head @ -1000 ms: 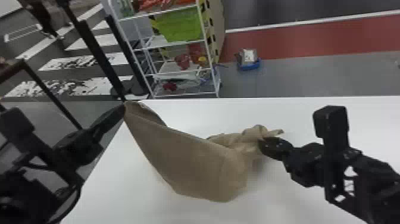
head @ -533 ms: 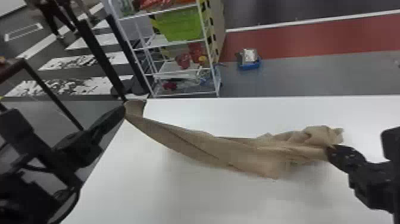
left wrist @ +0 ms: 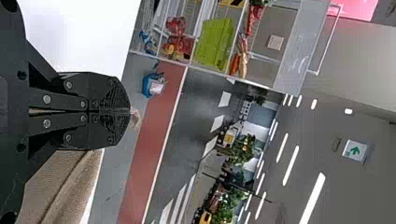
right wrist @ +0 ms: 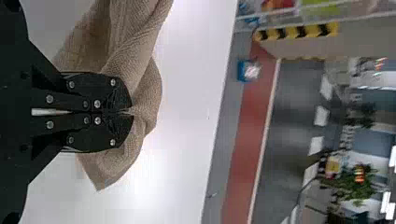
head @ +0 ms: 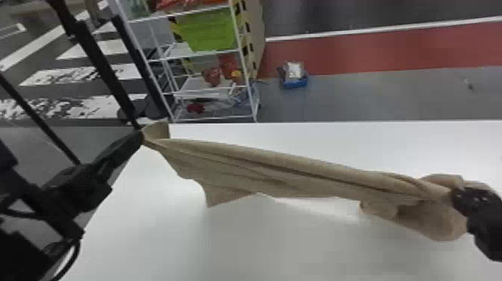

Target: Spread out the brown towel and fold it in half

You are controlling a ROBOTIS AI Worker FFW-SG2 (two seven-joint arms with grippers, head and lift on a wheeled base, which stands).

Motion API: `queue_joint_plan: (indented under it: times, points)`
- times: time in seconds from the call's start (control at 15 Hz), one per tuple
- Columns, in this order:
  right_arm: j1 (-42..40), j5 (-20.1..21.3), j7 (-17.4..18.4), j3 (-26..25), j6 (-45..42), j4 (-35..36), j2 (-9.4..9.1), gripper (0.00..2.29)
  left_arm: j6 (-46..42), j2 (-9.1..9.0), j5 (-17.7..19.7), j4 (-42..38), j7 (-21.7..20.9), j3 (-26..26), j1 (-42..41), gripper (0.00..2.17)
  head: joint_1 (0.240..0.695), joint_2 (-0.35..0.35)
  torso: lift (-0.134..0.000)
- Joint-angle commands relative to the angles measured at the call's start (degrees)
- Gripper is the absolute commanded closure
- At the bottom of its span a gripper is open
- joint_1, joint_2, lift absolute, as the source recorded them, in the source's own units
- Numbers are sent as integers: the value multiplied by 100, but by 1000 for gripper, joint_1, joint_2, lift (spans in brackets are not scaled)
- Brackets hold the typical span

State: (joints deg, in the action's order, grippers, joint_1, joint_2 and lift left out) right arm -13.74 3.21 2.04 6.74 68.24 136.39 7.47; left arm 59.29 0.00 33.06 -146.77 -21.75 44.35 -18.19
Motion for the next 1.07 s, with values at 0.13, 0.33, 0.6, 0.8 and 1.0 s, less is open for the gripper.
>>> queue_joint_plan:
  times: [0.13,0.33,0.6,0.8,1.0]
  points:
    - [1462,1288,701,925,-341,-2424,-17,-2,-9,-15,-45,-45,5,-84,0,1615,695,187,-124]
    - [1621,1314,1167,855,-886,-2899,0,36,-9,-15,-54,-45,-4,-32,-9,1615,695,151,-124]
    - [698,840,622,389,-2257,-2117,255,93,-9,-15,-89,-36,5,-58,0,1615,695,137,-124]
    - [-269,303,-749,82,-3453,-1062,360,93,-9,-15,-195,-27,31,-155,35,1615,695,171,-124]
    - [-621,242,-2287,169,-4138,-658,360,194,-9,-15,-283,-36,57,-163,35,1615,695,281,-124]
